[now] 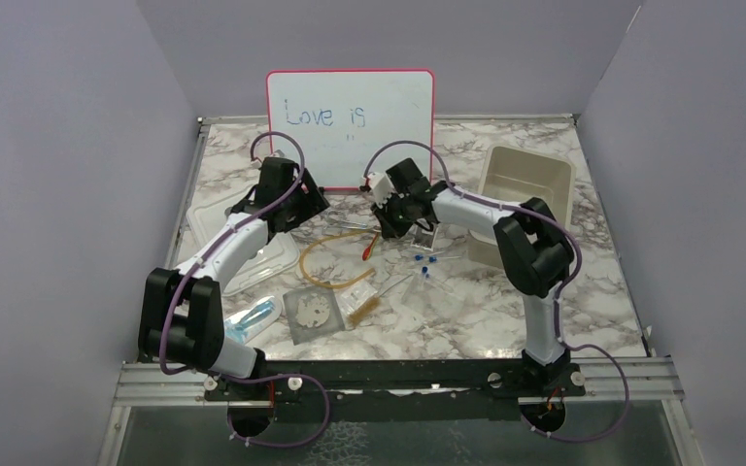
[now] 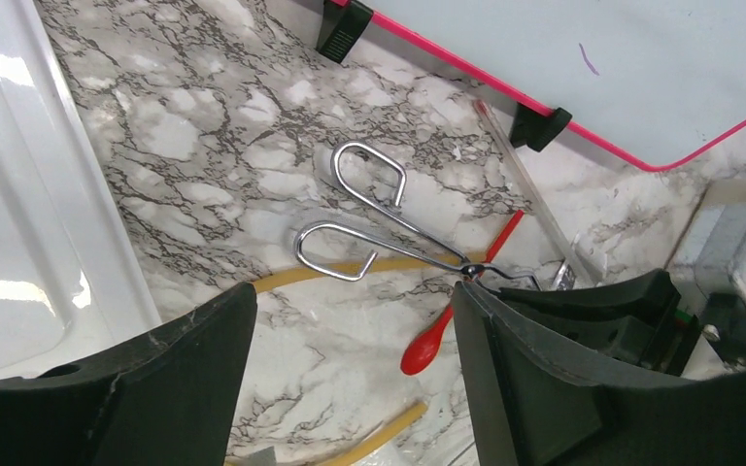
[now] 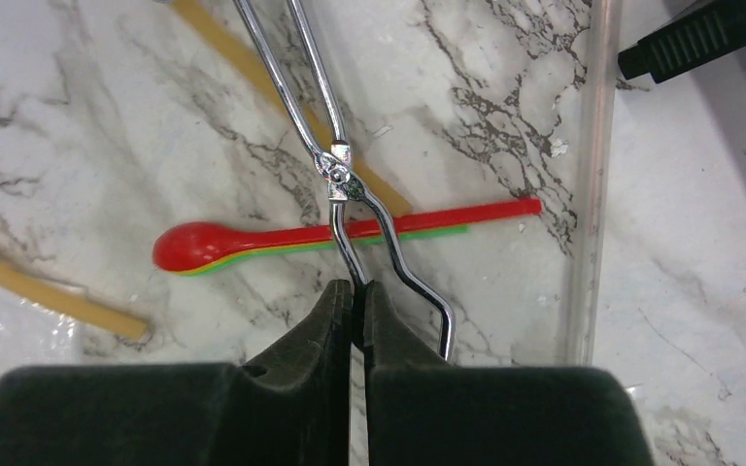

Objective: Organize the chemistry lab equipment

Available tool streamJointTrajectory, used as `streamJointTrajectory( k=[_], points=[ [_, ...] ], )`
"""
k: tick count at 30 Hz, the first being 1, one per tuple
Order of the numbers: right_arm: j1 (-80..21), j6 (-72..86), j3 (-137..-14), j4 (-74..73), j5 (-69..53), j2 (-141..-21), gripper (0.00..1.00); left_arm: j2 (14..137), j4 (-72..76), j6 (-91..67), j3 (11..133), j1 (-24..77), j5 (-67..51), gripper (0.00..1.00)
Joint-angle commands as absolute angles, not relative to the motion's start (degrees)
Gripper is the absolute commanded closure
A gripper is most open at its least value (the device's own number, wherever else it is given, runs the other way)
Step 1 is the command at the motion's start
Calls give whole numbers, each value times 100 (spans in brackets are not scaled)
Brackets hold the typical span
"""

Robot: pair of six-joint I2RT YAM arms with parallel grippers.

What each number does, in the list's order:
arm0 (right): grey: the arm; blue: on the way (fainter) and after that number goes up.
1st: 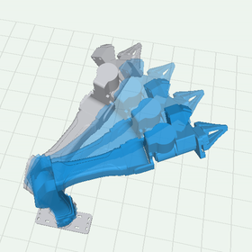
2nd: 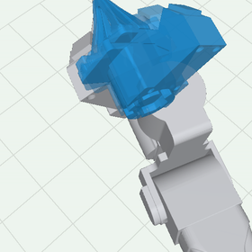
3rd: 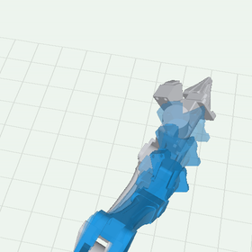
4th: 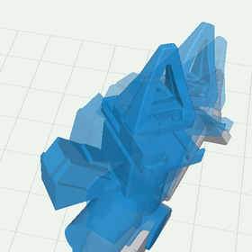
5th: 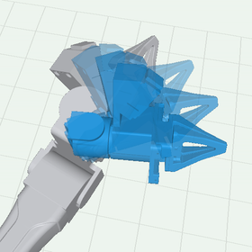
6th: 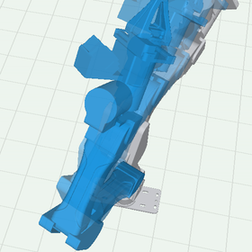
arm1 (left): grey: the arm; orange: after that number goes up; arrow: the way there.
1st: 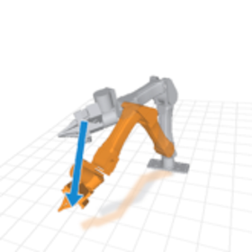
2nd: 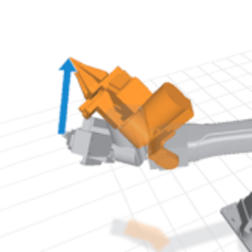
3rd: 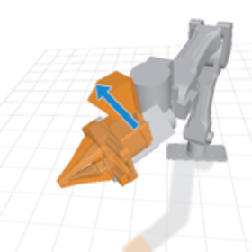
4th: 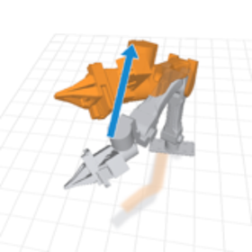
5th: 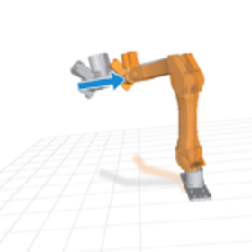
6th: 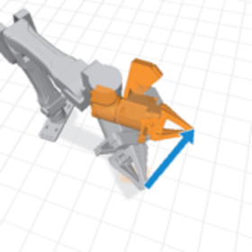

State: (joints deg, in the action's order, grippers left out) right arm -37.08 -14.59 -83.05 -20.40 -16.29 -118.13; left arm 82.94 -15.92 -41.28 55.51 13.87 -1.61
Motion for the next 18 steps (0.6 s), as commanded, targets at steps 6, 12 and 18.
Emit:
streamJointTrajectory(
  k=[6, 12, 18],
  points=[
    [-3762, -581, -7764, -1281, -2141, -10551, 99, 7921, -1185, -4794, 5441, 1323, -994, 8],
    [-3763, 604, -7601, -760, -2191, -10270, 99, 7646, -386, -5286, 5117, 1315, -1452, 2],
    [-3816, 1596, -7586, -422, -2467, -10242, 99, 7675, 788, -5792, 4718, 1310, -1875, 1]
  ],
)
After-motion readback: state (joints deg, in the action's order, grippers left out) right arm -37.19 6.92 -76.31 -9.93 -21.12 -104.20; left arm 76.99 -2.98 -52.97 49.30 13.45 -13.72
